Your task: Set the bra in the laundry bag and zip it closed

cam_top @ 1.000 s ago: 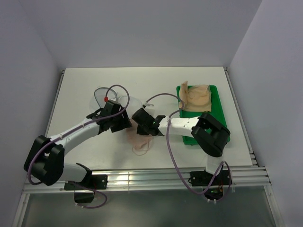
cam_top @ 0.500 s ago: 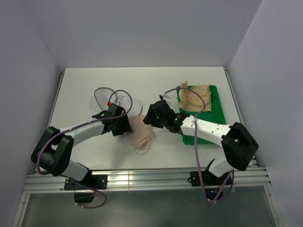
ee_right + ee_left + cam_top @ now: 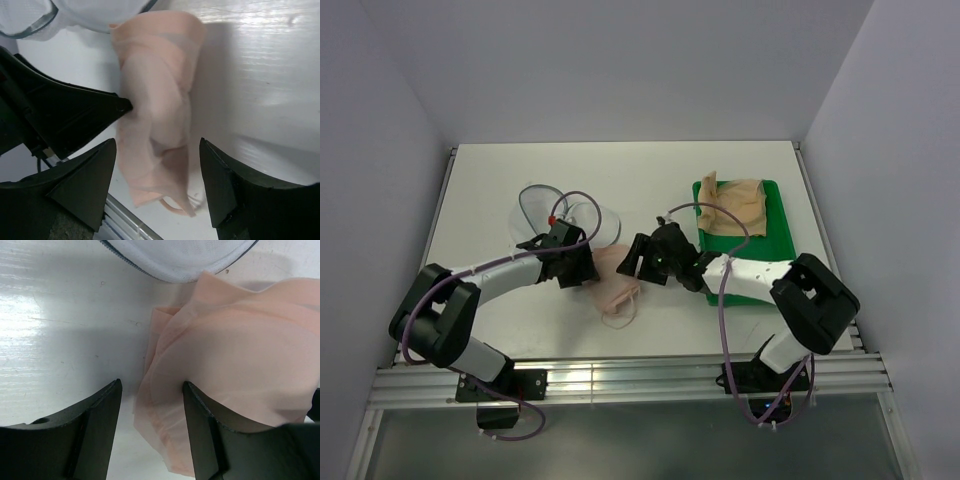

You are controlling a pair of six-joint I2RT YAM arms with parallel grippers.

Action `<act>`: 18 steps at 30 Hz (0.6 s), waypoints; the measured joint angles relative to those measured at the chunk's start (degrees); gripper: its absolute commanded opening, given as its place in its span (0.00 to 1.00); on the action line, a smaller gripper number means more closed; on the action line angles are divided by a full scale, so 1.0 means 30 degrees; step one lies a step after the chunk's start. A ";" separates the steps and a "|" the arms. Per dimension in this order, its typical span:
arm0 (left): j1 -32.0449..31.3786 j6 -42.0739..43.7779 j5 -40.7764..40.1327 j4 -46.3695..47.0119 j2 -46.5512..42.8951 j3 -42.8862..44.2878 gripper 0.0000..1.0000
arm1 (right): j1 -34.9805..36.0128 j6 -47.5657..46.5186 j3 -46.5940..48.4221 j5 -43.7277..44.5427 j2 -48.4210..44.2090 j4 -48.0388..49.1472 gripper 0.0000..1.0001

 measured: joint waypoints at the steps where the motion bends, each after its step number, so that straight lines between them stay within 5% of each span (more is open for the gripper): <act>1: 0.0000 0.0000 0.0007 0.0058 0.0015 0.0000 0.59 | 0.0000 0.0080 0.0000 -0.0175 0.0124 0.0357 0.75; 13: 0.0000 0.0022 0.0153 0.0211 0.0189 0.0095 0.59 | 0.0000 0.1195 0.0000 -0.1545 0.2361 0.2186 0.71; 18: -0.0058 0.0022 0.0270 0.0350 0.0299 0.0168 0.59 | 0.0095 0.1588 0.0000 -0.2040 0.2798 0.2958 0.61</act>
